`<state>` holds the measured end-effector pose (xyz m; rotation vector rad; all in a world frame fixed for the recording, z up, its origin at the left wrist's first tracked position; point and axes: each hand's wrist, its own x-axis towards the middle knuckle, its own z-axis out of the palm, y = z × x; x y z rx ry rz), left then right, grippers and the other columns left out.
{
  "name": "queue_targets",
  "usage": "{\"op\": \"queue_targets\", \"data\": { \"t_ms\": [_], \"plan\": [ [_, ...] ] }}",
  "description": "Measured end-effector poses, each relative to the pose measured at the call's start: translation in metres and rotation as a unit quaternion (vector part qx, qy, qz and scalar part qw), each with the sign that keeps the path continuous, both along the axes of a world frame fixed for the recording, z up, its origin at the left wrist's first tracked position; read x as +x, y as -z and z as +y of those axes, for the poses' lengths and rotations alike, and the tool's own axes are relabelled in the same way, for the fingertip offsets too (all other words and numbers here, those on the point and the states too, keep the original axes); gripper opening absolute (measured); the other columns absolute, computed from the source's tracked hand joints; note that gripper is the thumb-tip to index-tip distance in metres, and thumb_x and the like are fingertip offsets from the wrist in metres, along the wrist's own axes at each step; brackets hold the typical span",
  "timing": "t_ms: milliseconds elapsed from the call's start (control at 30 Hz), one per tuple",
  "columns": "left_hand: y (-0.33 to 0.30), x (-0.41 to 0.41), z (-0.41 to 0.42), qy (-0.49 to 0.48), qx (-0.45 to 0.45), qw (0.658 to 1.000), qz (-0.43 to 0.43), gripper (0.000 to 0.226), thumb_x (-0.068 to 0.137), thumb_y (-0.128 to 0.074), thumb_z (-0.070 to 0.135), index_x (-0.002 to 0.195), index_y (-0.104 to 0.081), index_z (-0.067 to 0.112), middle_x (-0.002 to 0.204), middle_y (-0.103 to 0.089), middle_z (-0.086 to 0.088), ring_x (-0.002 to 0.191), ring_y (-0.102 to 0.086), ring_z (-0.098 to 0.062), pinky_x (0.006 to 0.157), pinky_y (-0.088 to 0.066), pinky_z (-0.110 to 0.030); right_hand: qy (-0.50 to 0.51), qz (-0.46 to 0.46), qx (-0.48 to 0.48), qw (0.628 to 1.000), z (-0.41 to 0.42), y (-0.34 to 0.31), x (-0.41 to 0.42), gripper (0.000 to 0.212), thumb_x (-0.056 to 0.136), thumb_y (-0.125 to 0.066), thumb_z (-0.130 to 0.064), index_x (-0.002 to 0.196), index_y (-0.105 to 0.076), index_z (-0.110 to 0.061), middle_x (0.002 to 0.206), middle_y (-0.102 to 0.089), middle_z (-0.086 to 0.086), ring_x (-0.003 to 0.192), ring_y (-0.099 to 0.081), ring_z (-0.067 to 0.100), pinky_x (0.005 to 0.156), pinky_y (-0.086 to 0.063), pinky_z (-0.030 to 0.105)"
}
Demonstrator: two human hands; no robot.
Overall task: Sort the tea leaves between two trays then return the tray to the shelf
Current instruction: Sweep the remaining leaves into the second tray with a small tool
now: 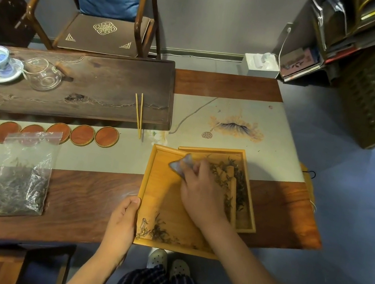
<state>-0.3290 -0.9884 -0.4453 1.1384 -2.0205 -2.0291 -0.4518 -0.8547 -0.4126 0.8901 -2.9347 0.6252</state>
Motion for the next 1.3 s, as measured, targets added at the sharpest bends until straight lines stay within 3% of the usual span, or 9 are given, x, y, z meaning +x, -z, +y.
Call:
{"op": "queue_targets", "data": {
  "t_ms": [100, 267, 433, 533, 600, 733, 833, 1000, 1300],
  "plan": [
    [-0.001, 0.0, 0.002, 0.005, -0.002, 1.0, 0.004, 0.034, 0.103, -0.038, 0.023, 0.086, -0.065, 0.011, 0.068, -0.066, 0.004, 0.062, -0.06, -0.002, 0.056, -0.044, -0.009, -0.042, 0.0, 0.02, 0.999, -0.028, -0.005, 0.006, 0.03, 0.093, -0.047, -0.01, 0.122, -0.055, -0.009, 0.097, -0.048, 0.009, 0.073, -0.041, 0.016, 0.052, -0.034, 0.023],
    [-0.003, 0.001, 0.005, 0.017, -0.007, 1.0, 0.011, 0.033, 0.103, -0.037, 0.023, 0.089, -0.065, 0.012, 0.079, -0.066, -0.009, 0.072, -0.06, -0.01, 0.067, -0.047, -0.019, -0.026, -0.009, -0.014, 1.0, -0.051, -0.004, 0.009, 0.017, 0.085, -0.058, 0.001, 0.101, -0.064, -0.001, 0.087, -0.052, 0.016, 0.066, -0.051, 0.024, 0.047, -0.029, 0.023],
    [-0.003, 0.006, 0.009, 0.017, -0.01, 1.0, 0.021, 0.033, 0.103, -0.036, 0.022, 0.088, -0.061, 0.006, 0.067, -0.063, 0.002, 0.062, -0.057, -0.005, 0.057, -0.044, -0.01, 0.009, -0.037, 0.017, 0.999, -0.053, 0.01, 0.005, 0.028, 0.096, -0.043, -0.007, 0.121, -0.056, -0.004, 0.104, -0.049, 0.015, 0.076, -0.049, 0.023, 0.051, -0.027, 0.022],
    [-0.002, 0.01, 0.007, 0.017, 0.001, 1.0, 0.022, 0.033, 0.103, -0.037, 0.023, 0.089, -0.062, 0.006, 0.076, -0.064, -0.01, 0.071, -0.06, -0.012, 0.069, -0.047, -0.021, 0.018, -0.041, 0.026, 0.999, -0.049, 0.012, 0.0, 0.029, 0.097, -0.039, -0.009, 0.121, -0.055, -0.007, 0.102, -0.046, 0.013, 0.069, -0.036, 0.016, 0.048, -0.018, 0.019],
    [-0.001, 0.01, 0.007, 0.013, 0.009, 1.0, 0.02, 0.033, 0.103, -0.037, 0.023, 0.089, -0.063, 0.008, 0.084, -0.066, -0.013, 0.077, -0.062, -0.016, 0.073, -0.047, -0.027, 0.019, -0.041, 0.036, 0.998, -0.047, 0.011, -0.002, 0.029, 0.096, -0.039, -0.01, 0.122, -0.054, -0.009, 0.1, -0.044, 0.012, 0.069, -0.033, 0.015, 0.051, -0.025, 0.023],
    [-0.002, 0.01, 0.004, -0.003, 0.016, 1.0, 0.013, 0.032, 0.103, -0.038, 0.024, 0.088, -0.065, 0.014, 0.078, -0.07, 0.004, 0.074, -0.064, -0.006, 0.065, -0.047, -0.016, 0.04, -0.054, 0.052, 0.996, -0.036, 0.013, -0.007, 0.03, 0.098, -0.034, -0.015, 0.124, -0.049, -0.011, 0.103, -0.04, 0.009, 0.075, -0.039, 0.017, 0.054, -0.029, 0.026],
    [-0.002, 0.009, 0.0, -0.016, 0.022, 1.0, -0.002, 0.032, 0.103, -0.039, 0.025, 0.091, -0.066, 0.015, 0.076, -0.071, 0.007, 0.072, -0.065, -0.004, 0.067, -0.044, -0.024, 0.061, -0.058, 0.059, 0.995, -0.021, 0.014, -0.013, 0.032, 0.102, -0.031, -0.022, 0.13, -0.045, -0.013, 0.11, -0.041, 0.007, 0.084, -0.048, 0.019, 0.056, -0.034, 0.026],
    [-0.004, 0.008, -0.004, -0.016, -0.001, 1.0, 0.0, 0.032, 0.102, -0.039, 0.025, 0.088, -0.066, 0.018, 0.074, -0.07, 0.011, 0.069, -0.064, 0.0, 0.066, -0.043, -0.024, 0.094, -0.056, 0.057, 0.992, 0.005, 0.014, -0.021, 0.034, 0.098, -0.041, -0.021, 0.131, -0.05, -0.015, 0.108, -0.042, 0.006, 0.083, -0.048, 0.018, 0.058, -0.042, 0.029],
    [-0.002, 0.004, -0.007, -0.011, -0.012, 1.0, 0.005, 0.031, 0.103, -0.038, 0.027, 0.087, -0.064, 0.019, 0.07, -0.068, 0.012, 0.065, -0.062, 0.002, 0.063, -0.045, -0.021, 0.11, -0.052, -0.035, 0.992, 0.008, 0.003, -0.017, 0.033, 0.095, -0.048, -0.024, 0.127, -0.054, -0.018, 0.105, -0.041, 0.002, 0.08, -0.046, 0.011, 0.062, -0.049, 0.025]
  ]
}}
